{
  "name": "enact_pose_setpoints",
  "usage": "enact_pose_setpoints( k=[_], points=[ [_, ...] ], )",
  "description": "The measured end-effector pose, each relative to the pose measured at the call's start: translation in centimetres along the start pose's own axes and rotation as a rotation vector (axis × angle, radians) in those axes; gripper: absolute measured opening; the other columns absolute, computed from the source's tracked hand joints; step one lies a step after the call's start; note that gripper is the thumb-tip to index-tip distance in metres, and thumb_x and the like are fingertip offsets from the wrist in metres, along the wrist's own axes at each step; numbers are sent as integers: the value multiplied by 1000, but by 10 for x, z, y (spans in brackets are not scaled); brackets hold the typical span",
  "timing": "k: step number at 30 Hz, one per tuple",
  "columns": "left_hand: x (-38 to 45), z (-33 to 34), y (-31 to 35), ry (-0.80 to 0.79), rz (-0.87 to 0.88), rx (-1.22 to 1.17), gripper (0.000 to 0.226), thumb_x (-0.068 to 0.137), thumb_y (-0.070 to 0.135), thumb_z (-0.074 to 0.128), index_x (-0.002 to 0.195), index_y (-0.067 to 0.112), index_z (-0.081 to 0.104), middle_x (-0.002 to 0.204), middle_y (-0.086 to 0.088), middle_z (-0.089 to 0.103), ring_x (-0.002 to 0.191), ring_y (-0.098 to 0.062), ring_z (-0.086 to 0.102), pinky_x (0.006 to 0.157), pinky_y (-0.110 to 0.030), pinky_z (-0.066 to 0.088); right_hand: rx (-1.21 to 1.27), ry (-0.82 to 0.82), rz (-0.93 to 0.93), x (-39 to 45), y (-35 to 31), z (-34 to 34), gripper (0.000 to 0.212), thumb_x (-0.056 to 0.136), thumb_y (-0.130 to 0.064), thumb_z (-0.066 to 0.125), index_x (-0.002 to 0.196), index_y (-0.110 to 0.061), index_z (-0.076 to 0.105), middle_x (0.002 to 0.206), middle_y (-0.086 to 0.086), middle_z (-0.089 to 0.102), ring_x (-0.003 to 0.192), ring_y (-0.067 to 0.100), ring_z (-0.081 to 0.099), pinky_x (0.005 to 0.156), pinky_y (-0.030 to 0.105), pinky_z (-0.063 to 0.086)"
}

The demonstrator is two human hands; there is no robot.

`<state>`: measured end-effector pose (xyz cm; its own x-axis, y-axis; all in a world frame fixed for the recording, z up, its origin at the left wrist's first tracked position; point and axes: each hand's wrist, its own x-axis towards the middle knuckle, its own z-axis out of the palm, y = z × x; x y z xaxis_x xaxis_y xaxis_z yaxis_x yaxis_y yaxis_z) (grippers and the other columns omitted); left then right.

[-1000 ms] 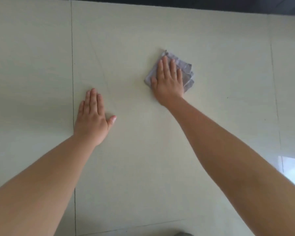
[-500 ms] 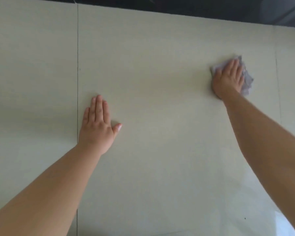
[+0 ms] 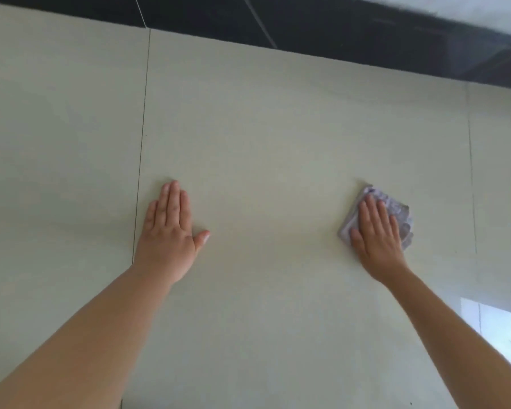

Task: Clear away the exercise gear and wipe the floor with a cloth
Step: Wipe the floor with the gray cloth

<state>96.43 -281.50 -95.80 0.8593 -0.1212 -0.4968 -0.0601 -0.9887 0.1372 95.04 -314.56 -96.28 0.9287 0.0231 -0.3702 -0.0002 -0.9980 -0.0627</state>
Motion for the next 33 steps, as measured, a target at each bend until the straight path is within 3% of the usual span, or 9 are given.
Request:
enact_pose_setpoints(
  k=[2,6,15,17,20,22,26,31,33],
  points=[
    [-2,-3,2,41,-27,-32,72,77,30,63,124,-22,47,133,-38,45,123,-49,48,103,-52,35,98,64,281,41,19,-23,67,95,-44,13,147,-3,15,157,15,11,146,29,8,119,40,5],
    [-2,-1,3,-40,-70,14,79,97,38,38,147,-6,-5,156,-20,-14,147,-30,-10,119,-37,-4,125,96,419,141,2,-59,55,102,-28,20,148,-4,2,159,10,-3,147,25,-3,119,37,-1],
    [-2,-17,11,-167,-133,76,78,98,43,30,147,-1,-12,156,-15,-21,146,-25,-15,119,-33,-6,-29,-85,-188,125,-142,-47,55,101,-33,19,149,-12,0,159,2,-6,147,23,-7,118,38,-4],
    [-4,-18,14,-151,-131,42,79,97,41,34,148,-1,-9,156,-15,-18,147,-26,-14,119,-33,-5,-27,-70,-269,77,-150,-23,55,100,-34,22,149,-12,9,159,2,4,147,22,3,119,37,2],
    [-3,-21,17,-189,-152,118,77,99,43,28,148,-1,-12,156,-15,-21,146,-25,-17,119,-34,-6,-11,89,-259,-6,-145,21,54,89,-36,30,132,-11,51,137,2,54,129,25,49,113,37,20],
    [-5,-23,18,-213,-162,140,75,99,42,24,147,-1,-14,155,-15,-23,146,-24,-18,119,-33,-7,18,63,-190,-61,-132,46,50,94,-37,22,132,-13,44,137,2,54,135,23,36,114,34,4],
    [-7,-23,20,-197,-164,162,73,100,41,24,148,-1,-11,156,-15,-19,146,-24,-16,120,-33,-4,32,69,-62,-140,-90,76,54,99,-41,-1,144,-19,19,158,-6,-9,144,10,-19,117,30,-11],
    [-20,-26,40,-132,-150,207,67,101,33,29,149,-2,-2,158,-16,-8,148,-25,-6,120,-35,1,163,12,180,-182,-34,74,57,99,-43,2,132,-8,34,140,9,49,143,4,-20,116,26,-11],
    [-30,-27,59,-148,-92,221,65,102,32,27,149,-1,-2,158,-15,-8,148,-24,-5,120,-34,2,192,-15,221,-187,-24,72,57,99,-42,2,131,-7,34,131,12,57,143,4,-20,116,26,-11]
  ],
)
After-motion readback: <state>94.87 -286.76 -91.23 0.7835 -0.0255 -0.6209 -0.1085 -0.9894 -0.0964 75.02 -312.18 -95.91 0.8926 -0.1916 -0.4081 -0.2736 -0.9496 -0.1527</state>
